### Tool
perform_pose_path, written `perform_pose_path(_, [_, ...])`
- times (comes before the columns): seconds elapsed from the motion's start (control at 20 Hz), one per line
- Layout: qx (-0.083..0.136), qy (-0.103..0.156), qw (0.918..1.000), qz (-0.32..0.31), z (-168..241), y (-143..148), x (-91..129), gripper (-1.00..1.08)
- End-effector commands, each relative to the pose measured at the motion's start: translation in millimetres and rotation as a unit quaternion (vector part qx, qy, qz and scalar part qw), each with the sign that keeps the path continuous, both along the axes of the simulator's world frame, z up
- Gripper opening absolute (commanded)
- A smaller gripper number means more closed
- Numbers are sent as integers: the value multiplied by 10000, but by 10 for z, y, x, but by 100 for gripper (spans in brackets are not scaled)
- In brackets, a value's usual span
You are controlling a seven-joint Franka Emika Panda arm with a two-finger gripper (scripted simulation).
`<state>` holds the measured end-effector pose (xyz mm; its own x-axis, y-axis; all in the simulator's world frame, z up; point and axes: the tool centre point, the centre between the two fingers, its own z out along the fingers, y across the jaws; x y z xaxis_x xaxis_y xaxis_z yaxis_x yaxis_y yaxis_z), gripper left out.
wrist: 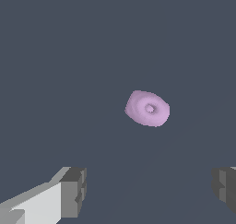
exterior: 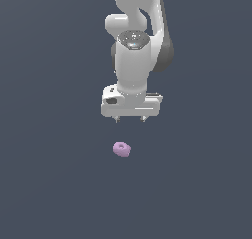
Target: Pick up the object and move it to a goal position.
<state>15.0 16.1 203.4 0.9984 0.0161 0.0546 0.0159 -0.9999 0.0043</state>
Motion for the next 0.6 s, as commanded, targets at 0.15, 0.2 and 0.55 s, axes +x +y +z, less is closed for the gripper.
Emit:
perform_pose_path(0.15, [16,19,10000,26,-6,64,-14,100])
perform_pose_path(0.2, [28,34,10000,45,-10,113,-25,100])
perform_pose_path(0.55, [91,110,9998,116,-27,365,-90,100])
